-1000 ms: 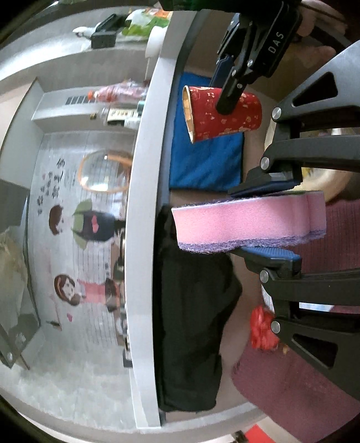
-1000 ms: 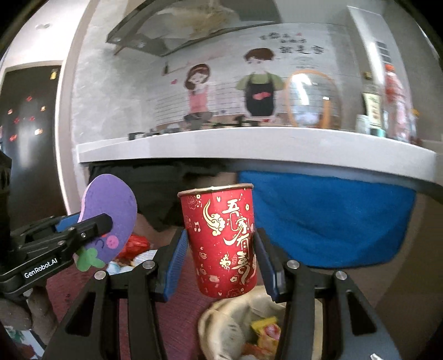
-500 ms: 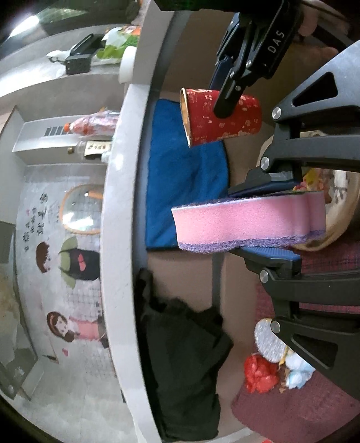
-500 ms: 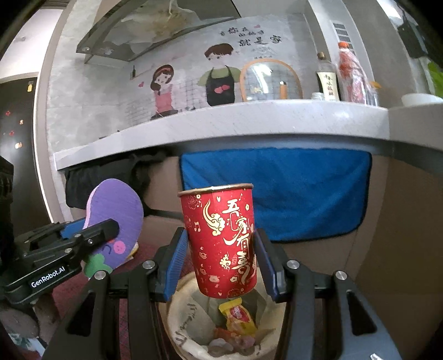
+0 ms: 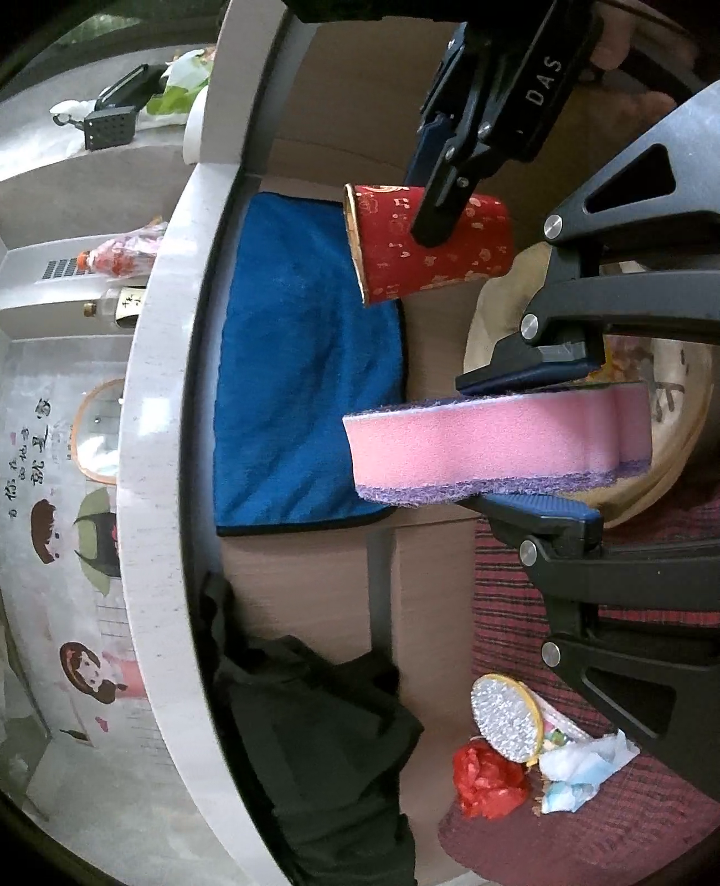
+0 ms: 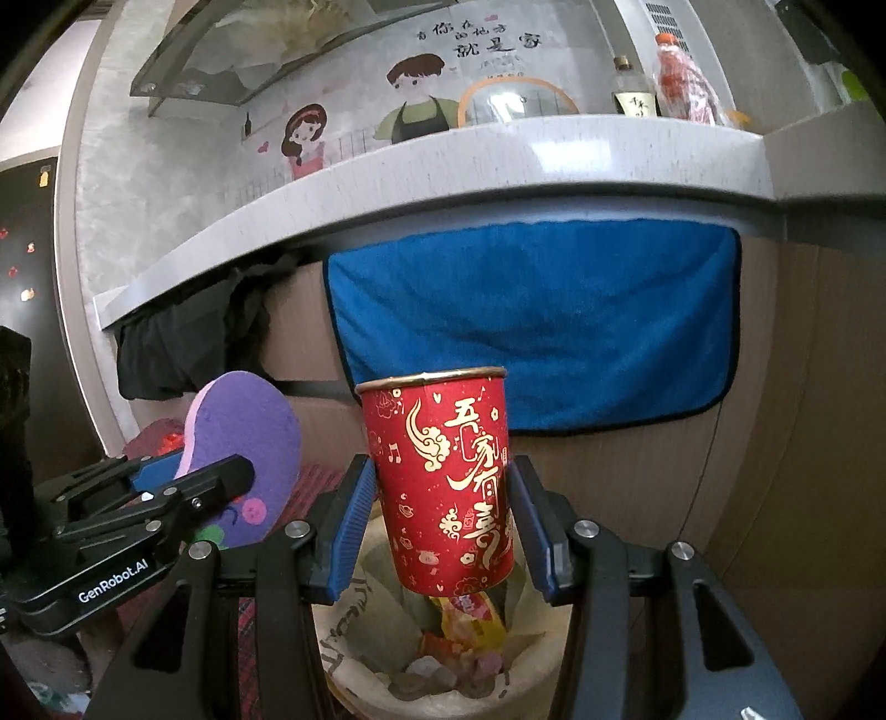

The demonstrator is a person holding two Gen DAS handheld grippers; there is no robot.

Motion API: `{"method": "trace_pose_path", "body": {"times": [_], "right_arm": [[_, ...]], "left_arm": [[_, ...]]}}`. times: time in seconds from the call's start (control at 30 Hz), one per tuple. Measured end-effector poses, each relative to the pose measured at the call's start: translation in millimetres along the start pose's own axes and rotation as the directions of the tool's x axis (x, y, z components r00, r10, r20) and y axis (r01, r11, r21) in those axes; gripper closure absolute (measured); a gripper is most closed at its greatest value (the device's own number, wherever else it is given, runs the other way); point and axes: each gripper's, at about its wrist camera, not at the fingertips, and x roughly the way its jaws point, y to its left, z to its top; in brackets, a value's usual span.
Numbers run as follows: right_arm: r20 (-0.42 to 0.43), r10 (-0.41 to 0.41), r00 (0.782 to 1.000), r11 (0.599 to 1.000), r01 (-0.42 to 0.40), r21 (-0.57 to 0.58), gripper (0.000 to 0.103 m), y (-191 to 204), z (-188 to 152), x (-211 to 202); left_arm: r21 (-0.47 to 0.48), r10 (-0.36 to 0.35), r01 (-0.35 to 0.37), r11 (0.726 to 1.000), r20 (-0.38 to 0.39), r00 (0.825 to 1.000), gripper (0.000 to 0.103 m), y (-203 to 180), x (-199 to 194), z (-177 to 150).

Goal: Collect trash
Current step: 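Carry the sponge and red paper cup over the yellow-bagged bin, then open both tools to drop the sponge and cup into the bin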

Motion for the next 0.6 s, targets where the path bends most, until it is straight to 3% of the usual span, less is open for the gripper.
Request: {"method": "trace_pose_path", "body": {"times": [0.6], "right_arm": [[-0.056,-0.022,0.998,1.0,0.023,0.004,0.057,-7.8,-23.2,25.1]], "left_arm": [[-0.015,-0.041,0.04,0.999,-0.052,0.998,0.069,4.8,24.3,-15.6]]}}
